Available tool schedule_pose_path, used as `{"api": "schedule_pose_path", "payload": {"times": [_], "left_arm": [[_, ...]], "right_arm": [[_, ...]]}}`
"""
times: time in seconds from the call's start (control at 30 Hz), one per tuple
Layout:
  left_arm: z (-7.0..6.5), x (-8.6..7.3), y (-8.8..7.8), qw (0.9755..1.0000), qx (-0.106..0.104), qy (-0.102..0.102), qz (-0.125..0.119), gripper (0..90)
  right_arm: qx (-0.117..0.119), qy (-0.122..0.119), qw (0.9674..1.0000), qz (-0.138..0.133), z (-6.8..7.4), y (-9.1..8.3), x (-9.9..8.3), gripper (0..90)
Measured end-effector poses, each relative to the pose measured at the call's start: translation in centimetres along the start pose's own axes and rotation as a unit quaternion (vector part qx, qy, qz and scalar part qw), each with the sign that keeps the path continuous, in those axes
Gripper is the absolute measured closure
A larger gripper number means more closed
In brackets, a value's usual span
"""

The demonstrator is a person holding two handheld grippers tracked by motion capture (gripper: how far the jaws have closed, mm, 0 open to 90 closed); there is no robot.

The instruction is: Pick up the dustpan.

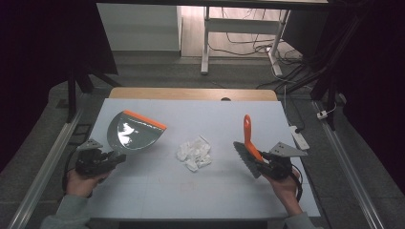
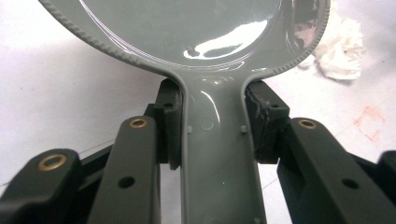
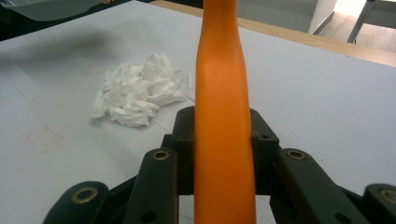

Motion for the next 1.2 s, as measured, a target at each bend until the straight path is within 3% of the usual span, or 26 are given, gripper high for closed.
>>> {"api": "schedule_pose_path", "payload": {"times": [0.27, 0.6, 1.2], "left_arm": [[-0.7, 0.1, -0.7, 0.9991, -0.024, 0.033, 0.006, 61.1], [-1.7, 0.2, -1.0, 0.9972, -0.037, 0.064, 0.010, 61.1], [-2.6, -0.6, -2.6, 0.9926, -0.067, 0.098, 0.025, 61.2]], "right_arm": [[0.001, -0.001, 1.0000, 0.002, 0.1, 0.1, 0.0, 69.3], [-0.002, -0.002, 1.0000, -0.003, 0.1, 0.0, 0.1, 69.3], [0.009, -0.001, 0.9999, -0.012, 0.3, 0.6, 1.2, 69.3]]}}
Point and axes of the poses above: each handheld gripper's, and its own axes: y roughly forward along the jaws, x roughly out of its top, z roughly to its left, the point moved 5 cm from there along y, roughly forward along the jaws, and after that the axes turned 8 degrees about -y, right-handed, at the moved point
